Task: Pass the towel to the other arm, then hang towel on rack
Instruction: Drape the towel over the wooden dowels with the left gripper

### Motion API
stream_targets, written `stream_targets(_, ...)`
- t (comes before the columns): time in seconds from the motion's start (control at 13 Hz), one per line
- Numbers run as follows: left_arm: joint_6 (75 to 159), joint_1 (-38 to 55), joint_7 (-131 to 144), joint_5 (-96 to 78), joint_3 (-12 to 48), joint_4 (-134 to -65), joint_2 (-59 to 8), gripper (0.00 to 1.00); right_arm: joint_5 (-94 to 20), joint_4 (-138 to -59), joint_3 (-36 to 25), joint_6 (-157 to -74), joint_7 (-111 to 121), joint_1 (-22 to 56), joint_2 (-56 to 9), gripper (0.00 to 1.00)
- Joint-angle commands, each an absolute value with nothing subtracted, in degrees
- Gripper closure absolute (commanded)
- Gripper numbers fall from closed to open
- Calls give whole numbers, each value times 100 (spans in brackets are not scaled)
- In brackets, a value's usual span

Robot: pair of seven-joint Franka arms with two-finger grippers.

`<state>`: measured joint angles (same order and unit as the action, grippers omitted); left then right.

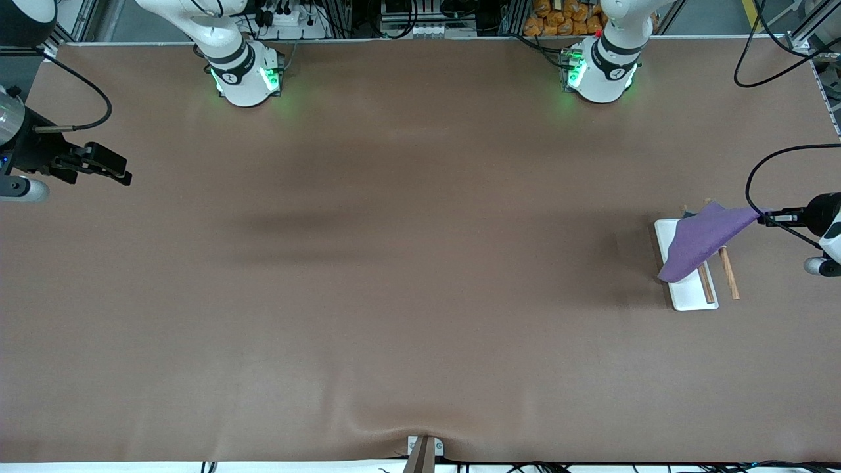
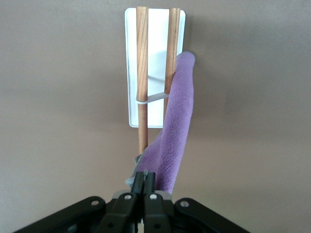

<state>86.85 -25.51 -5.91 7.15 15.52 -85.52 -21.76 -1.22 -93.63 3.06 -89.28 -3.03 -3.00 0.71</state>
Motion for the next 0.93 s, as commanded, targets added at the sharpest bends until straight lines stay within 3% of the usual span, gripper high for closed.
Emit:
stream_targets(0.0,8719,-2601,-922,896,1512,-8411,-2276,100,-97,-9193,396,-8815,-272,-404,-9,0)
stream_targets(0.85,9052,-3058,-1433,896,1450,-8402,-2522,100,-105,-9211,396,-8824,-264,-439,-9,0)
